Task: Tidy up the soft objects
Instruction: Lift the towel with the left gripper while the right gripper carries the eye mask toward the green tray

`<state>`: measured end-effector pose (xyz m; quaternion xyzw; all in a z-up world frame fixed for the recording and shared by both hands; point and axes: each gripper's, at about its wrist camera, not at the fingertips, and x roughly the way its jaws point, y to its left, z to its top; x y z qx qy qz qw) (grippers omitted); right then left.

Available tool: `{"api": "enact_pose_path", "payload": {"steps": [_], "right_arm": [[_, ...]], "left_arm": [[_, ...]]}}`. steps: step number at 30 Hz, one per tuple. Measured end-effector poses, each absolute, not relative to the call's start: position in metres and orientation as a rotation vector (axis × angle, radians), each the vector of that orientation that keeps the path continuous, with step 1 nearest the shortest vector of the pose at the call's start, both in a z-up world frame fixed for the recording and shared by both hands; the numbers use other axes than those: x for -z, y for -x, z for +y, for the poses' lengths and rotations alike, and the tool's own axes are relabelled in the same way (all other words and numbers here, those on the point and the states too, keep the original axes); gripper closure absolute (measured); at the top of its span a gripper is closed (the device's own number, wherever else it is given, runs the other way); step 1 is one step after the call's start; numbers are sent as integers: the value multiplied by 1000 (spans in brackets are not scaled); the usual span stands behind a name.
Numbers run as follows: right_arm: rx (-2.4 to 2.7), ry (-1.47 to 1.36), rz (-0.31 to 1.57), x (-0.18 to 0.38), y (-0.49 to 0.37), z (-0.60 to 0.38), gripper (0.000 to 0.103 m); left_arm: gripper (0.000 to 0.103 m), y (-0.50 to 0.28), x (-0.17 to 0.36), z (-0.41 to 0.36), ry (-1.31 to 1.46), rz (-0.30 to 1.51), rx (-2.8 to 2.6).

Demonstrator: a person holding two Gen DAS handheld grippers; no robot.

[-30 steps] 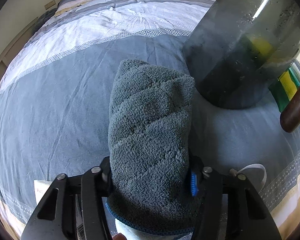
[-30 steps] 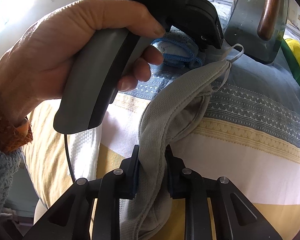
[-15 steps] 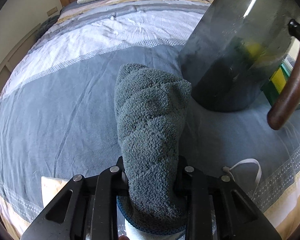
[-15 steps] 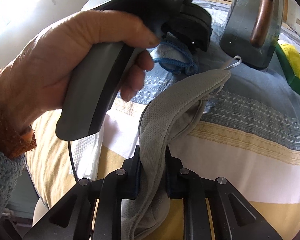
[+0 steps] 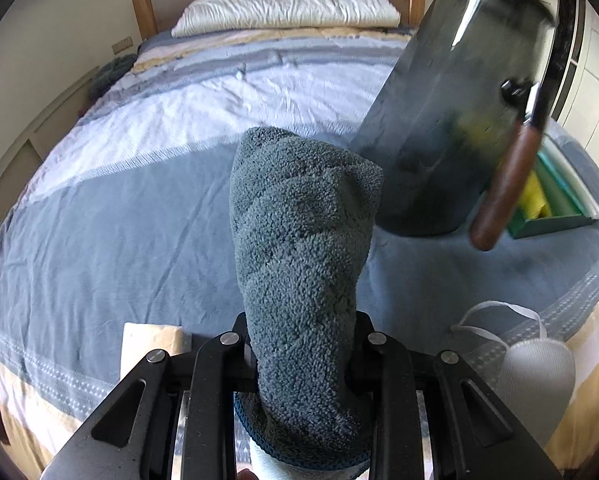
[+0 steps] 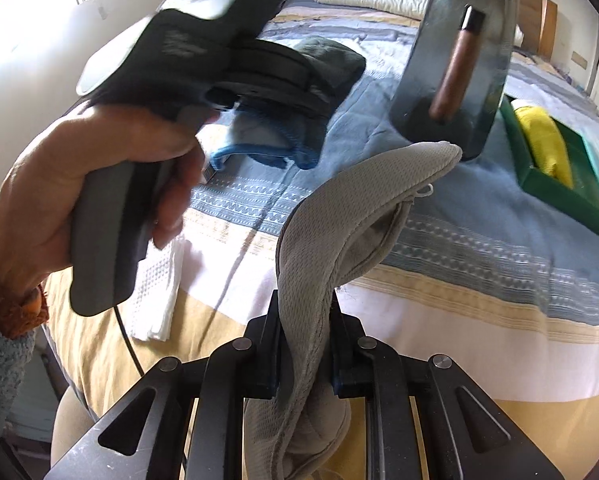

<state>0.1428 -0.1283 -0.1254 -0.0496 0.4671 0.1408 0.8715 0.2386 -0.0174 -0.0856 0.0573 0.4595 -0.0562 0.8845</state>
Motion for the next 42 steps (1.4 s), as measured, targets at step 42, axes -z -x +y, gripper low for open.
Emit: {"api": "enact_pose_path", "payload": {"steps": [42], "right_arm": [[-25, 202, 760, -45, -155, -366, 86]], "left_arm": [[80, -212, -36, -222, -71, 800, 376]]}}
